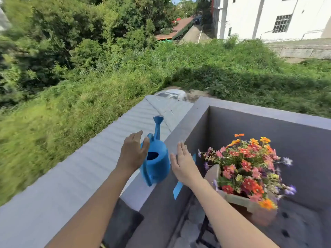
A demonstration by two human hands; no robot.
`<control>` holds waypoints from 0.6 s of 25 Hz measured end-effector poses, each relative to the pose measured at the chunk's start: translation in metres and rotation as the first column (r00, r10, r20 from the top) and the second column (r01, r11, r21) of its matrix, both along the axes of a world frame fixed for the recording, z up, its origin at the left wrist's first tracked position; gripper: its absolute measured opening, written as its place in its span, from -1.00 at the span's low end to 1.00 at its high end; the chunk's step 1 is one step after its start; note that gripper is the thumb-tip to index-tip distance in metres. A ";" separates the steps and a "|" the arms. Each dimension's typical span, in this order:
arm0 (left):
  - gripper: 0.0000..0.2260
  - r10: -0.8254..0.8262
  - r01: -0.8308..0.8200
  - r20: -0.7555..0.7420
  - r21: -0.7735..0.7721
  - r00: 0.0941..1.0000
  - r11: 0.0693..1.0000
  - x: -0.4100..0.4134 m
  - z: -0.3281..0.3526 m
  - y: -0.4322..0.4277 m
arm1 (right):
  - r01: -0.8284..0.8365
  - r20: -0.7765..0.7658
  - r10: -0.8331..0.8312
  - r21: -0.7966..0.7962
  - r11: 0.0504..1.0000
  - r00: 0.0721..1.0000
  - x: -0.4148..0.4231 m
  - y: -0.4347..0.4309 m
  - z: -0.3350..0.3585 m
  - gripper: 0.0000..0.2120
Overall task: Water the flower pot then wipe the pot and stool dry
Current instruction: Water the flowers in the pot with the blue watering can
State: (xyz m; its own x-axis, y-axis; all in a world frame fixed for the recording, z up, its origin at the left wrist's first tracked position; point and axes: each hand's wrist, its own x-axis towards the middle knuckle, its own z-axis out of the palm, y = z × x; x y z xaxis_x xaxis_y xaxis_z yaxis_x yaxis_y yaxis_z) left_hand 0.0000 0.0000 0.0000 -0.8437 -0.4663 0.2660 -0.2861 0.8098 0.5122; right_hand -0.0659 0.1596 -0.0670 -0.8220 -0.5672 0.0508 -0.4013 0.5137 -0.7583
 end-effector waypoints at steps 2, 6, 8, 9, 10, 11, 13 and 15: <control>-0.55 0.057 -0.053 -0.037 0.090 0.998 0.994 0.004 -0.012 -0.004 | -0.025 -0.003 0.025 0.038 0.999 1.000 0.002 -0.015 -0.017 -0.43; -0.73 0.141 -0.118 -0.021 0.438 0.990 0.891 0.009 -0.040 0.010 | -0.087 -0.045 0.091 0.085 0.993 0.995 -0.001 -0.035 -0.043 -0.45; -0.73 0.207 -0.142 -0.034 0.621 0.978 0.771 0.003 -0.047 0.016 | -0.108 -0.062 0.112 0.066 0.992 0.992 -0.013 -0.040 -0.050 -0.45; -0.73 0.237 -0.150 -0.036 0.677 0.971 0.721 0.002 -0.052 0.018 | -0.119 -0.070 0.123 0.064 0.991 0.990 -0.016 -0.041 -0.054 -0.45; -0.74 0.259 -0.153 -0.046 0.702 0.965 0.696 0.002 -0.057 0.021 | -0.130 -0.073 0.133 0.053 0.990 0.988 -0.017 -0.042 -0.058 -0.45; -0.76 0.286 -0.150 -0.076 0.710 0.955 0.688 0.001 -0.062 0.023 | -0.133 -0.062 0.134 0.028 0.991 0.989 -0.017 -0.044 -0.062 -0.45; -0.80 0.333 -0.125 -0.177 0.691 0.926 0.712 0.001 -0.070 0.028 | -0.114 -0.023 0.113 -0.052 0.992 0.993 -0.015 -0.047 -0.068 -0.44; -0.80 0.387 -0.119 -0.264 0.673 0.883 0.730 0.001 -0.075 0.032 | -0.084 0.002 0.085 -0.111 0.990 0.996 -0.012 -0.051 -0.072 -0.40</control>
